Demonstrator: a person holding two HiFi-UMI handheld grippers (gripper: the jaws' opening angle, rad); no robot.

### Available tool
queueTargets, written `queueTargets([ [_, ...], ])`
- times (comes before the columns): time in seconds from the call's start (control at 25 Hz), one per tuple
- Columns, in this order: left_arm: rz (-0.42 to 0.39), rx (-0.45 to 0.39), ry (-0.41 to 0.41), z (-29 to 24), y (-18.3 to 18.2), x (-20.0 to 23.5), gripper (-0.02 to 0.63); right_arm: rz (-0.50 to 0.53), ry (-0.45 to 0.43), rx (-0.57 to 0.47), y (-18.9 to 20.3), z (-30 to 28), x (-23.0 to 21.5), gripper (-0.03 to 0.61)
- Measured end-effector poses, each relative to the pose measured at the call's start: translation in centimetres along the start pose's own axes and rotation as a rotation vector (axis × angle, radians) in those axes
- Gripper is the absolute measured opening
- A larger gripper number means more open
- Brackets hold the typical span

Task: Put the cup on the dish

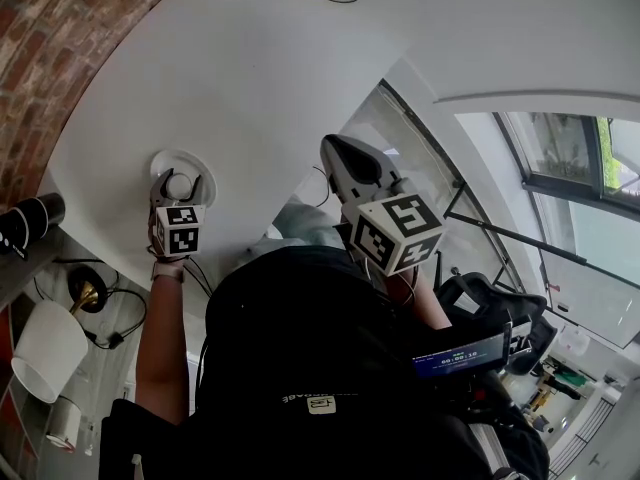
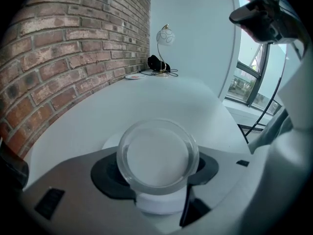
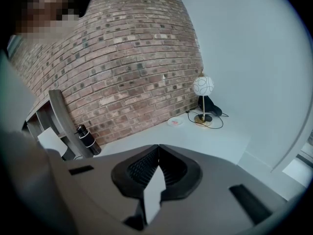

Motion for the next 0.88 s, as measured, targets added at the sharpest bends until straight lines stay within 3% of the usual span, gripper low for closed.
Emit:
queueTargets([
  [0.2, -0.001, 0.009, 0.004, -0.2, 0.5, -0.1, 0.259, 0.0, -0.001, -0.002, 0.1, 0.1, 0.0, 0.004],
  [0.4, -0.038, -0.002, -0.057, 0.1, 0.3, -0.2, 0.282, -0.001, -0.002, 0.001, 0.2, 0.1, -0.1, 0.003],
  [0.88, 0.048, 0.02, -0.032, 1.0, 0.6, 0.3, 0.299, -0.003, -0.02, 0.003, 0.5, -0.5, 0.0, 0.004],
])
Point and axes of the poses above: the fingertips, and each gripper's own axes: z backward along the fingers, x to its left, y out of its underside, the point moved 10 cm from there along z, backward along the fingers
